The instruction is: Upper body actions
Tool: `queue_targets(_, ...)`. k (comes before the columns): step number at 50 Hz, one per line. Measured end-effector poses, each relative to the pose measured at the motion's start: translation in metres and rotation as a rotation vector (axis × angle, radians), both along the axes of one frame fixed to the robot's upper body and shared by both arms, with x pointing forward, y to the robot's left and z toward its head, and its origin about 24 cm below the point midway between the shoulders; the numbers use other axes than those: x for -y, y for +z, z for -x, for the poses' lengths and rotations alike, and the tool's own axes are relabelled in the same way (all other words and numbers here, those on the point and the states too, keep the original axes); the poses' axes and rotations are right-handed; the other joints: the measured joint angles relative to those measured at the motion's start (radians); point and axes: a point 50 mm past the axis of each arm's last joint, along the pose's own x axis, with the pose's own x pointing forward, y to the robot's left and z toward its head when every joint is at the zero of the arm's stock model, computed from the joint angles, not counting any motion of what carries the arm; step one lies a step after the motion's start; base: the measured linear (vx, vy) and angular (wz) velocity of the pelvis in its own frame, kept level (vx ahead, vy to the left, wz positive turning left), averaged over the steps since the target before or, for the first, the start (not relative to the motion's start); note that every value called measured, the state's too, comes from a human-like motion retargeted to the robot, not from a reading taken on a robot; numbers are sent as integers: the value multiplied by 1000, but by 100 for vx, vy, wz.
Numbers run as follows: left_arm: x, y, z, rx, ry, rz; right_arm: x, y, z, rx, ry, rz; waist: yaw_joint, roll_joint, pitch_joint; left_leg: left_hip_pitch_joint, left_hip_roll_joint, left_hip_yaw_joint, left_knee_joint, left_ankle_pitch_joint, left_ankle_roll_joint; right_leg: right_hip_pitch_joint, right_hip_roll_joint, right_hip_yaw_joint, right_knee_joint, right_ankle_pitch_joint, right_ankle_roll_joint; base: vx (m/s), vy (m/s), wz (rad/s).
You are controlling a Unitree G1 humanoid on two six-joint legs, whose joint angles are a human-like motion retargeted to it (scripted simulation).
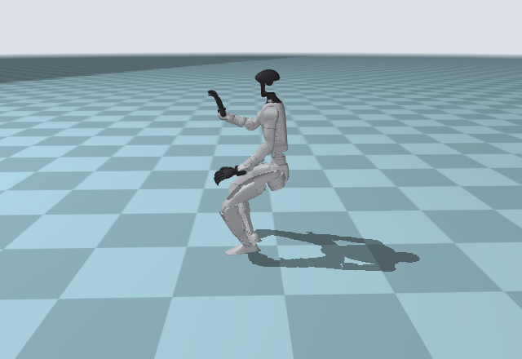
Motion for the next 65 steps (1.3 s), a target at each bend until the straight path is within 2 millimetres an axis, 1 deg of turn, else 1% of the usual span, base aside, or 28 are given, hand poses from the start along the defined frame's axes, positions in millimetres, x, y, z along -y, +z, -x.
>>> queue_targets(4, -1, 1, -1, 4, 0, -3, -1, 26, 5, 103, -23, 8, -6, -6, 1, -1, -7, 3, -4, 3, 1, -5, -7, 5, 2, -1, 1, 0, 0, 0)
queue_targets(8, -1, 2, -2, 8, 0, -5, -3, 47, 10, 192, -34, -2, -8, -8, 4, 0, -10, 4, -4, 3, 2, -5, -10, 6, 3, -1, 2, 0, 0, 0)
queue_targets(13, -2, 3, -3, 9, 1, -6, -6, 67, 15, 278, -50, -19, -10, -11, 7, 0, -11, 4, -5, 4, 2, -5, -11, 6, 3, -1, 2, 0, 0, 0)
queue_targets(19, -4, 4, -5, 13, 2, -12, -13, 86, 21, 366, -40, -49, -11, -16, 10, 0, -11, 4, -4, 4, 2, -5, -12, 7, 3, -1, 2, 0, 0, 0)
queue_targets(24, -6, 4, -5, 14, 6, -18, -31, 99, 26, 409, -2, 20, -15, -21, 12, 1, -11, 5, -4, 4, 1, -5, -11, 8, 4, -1, 2, 0, 0, 0)
queue_targets(32, -8, 4, -5, 14, 6, -22, -73, 116, 34, 425, 98, 207, -19, -21, 12, 1, -12, 5, -4, 4, 2, -5, -12, 9, 3, -1, 3, 0, 0, 0)
queue_targets(35, -8, 4, -5, 14, 6, -22, -85, 121, 38, 439, 125, 262, -18, -20, 13, 0, -13, 6, -4, 3, 3, -4, -14, 9, 4, -1, 4, 0, 0, 0)
queue_targets(38, -8, 4, -5, 15, 7, -22, -95, 124, 41, 448, 132, 311, -19, -20, 13, 0, -14, 7, -3, 2, 3, -4, -15, 9, 4, -2, 5, 0, 0, 0)
queue_targets(41, -8, 4, -5, 15, 7, -22, -98, 125, 43, 454, 124, 344, -19, -20, 13, -1, -15, 7, -3, 1, 3, -3, -16, 9, 4, -2, 5, 0, 0, 0)
queue_targets(43, -8, 4, -6, 15, 6, -21, -97, 125, 44, 459, 106, 355, -18, -20, 13, -1, -16, 7, -3, 1, 3, -3, -17, 8, 5, -2, 6, 0, 0, 0)
queue_targets(46, -7, 5, -6, 16, 4, -19, -91, 125, 44, 464, 73, 345, -17, -19, 14, -1, -16, 6, -3, 1, 4, -3, -17, 8, 5, -2, 6, 0, 0, 0)
queue_targets(50, -6, 5, -6, 18, 6, -15, -73, 120, 39, 448, 35, 273, -17, -17, 13, -2, -15, 5, -3, 1, 3, -3, -15, 7, 4, -2, 6, 0, 0, 0)
queue_targets(58, -6, 4, -5, 15, 9, -13, -26, 100, 29, 404, -66, 33, -18, -15, 10, -3, -8, 3, -2, 2, 2, -5, -9, 5, 2, -1, 4, 0, 0, 0)
queue_targets(65, -7, 4, -5, 14, 10, -15, 3, 81, 26, 418, -94, -188, -17, -17, 9, -2, -4, 2, -2, 4, 0, -6, -6, 5, 2, 0, 1, 0, 0, 0)
